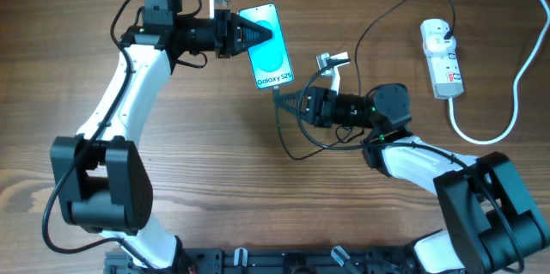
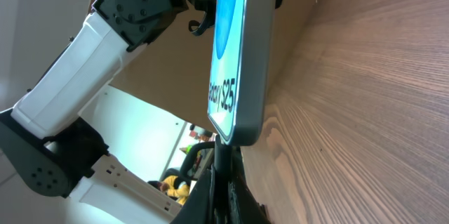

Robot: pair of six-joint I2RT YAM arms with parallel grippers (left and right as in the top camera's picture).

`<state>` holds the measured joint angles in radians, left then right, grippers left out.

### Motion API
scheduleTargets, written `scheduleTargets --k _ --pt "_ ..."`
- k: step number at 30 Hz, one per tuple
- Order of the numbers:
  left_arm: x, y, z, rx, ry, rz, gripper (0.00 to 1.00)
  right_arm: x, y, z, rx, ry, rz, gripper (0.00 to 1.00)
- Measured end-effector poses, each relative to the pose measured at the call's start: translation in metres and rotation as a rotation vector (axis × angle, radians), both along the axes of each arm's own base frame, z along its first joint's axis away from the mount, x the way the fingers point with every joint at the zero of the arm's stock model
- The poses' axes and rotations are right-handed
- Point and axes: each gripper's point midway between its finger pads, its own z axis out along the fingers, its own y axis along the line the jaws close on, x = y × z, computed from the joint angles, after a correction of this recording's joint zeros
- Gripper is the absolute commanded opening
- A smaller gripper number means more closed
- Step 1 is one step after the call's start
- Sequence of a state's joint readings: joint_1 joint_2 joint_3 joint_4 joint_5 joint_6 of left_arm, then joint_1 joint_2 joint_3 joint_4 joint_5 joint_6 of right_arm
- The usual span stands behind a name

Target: Plug charger to phone and switch on socket

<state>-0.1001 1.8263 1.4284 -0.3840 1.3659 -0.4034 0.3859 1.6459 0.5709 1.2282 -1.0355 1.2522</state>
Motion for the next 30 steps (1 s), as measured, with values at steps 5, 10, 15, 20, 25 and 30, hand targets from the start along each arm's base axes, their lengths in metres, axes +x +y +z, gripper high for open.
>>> scheduleTargets --k 5,10,15,20,25,30 --pt "-0.005 0.001 -0.004 0.008 0.014 -0.007 0.04 -0.005 0.001 -0.002 -0.006 0.005 0.028 0.04" --pt "-0.014 0.001 -0.009 0.014 0.002 -0.029 0.04 -0.008 -0.003 -0.005 -0.016 0.01 0.06 0.04" --pt "-0.016 -0.001 -0.008 0.007 -0.025 -0.045 0.04 -0.009 -0.005 -0.006 -0.02 0.003 0.072 0.04" --pt "-0.016 -0.001 -0.008 0.007 -0.031 -0.046 0.04 -0.009 -0.005 -0.006 -0.02 0.002 0.071 0.07" --pt "-0.014 0.0 -0.008 0.007 -0.054 -0.044 0.04 -0.005 -0.008 -0.007 -0.023 -0.009 0.057 0.23" --pt "-0.004 0.021 -0.007 0.009 -0.067 0.008 0.04 -0.003 -0.012 -0.007 -0.024 -0.008 0.053 0.36"
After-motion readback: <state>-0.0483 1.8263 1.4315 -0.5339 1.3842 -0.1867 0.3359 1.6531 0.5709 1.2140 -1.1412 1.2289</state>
